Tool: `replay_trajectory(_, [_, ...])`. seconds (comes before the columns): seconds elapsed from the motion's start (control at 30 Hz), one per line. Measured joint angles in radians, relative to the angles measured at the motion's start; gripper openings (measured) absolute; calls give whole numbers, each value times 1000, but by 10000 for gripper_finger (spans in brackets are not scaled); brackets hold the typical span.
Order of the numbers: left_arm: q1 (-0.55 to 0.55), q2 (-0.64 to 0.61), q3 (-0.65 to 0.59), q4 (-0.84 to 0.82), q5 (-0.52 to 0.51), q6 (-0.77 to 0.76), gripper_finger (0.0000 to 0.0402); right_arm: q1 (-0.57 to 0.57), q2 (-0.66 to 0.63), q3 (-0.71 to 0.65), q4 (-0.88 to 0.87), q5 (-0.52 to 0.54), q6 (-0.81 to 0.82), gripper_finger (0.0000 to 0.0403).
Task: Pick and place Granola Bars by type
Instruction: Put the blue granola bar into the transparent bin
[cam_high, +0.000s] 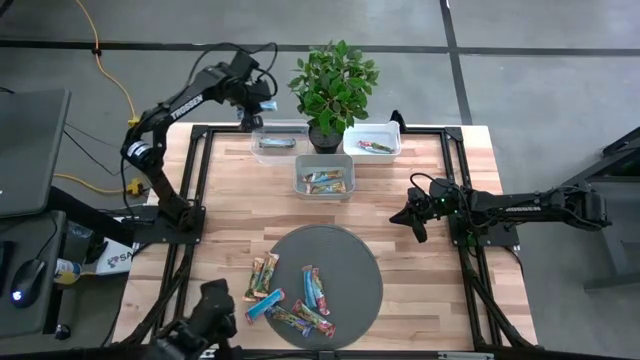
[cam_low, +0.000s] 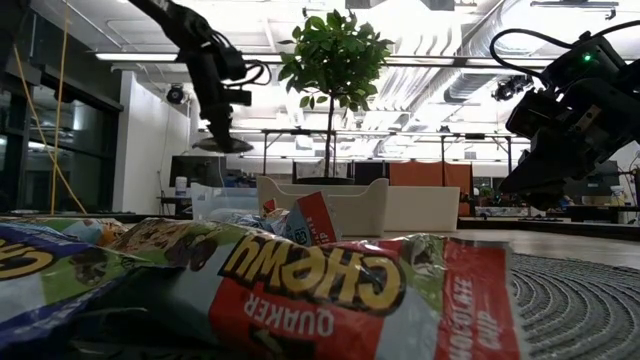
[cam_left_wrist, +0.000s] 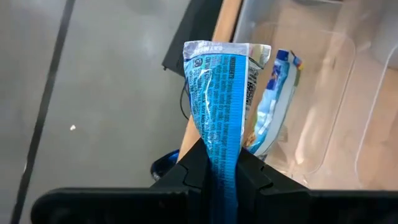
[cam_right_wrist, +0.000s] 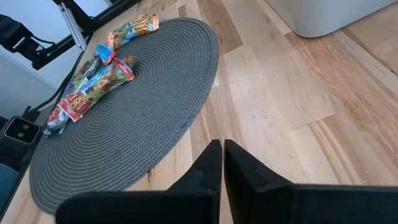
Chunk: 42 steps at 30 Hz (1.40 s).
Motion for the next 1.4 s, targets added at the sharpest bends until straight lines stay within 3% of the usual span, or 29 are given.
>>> replay_trajectory(0.87, [-127,192,-1,3,-17,35,35,0,0,0,0,0,0,0])
replay_trajectory(1.4, [-129,282,-1,-17,19,11,35,0,0,0,0,0,0,0])
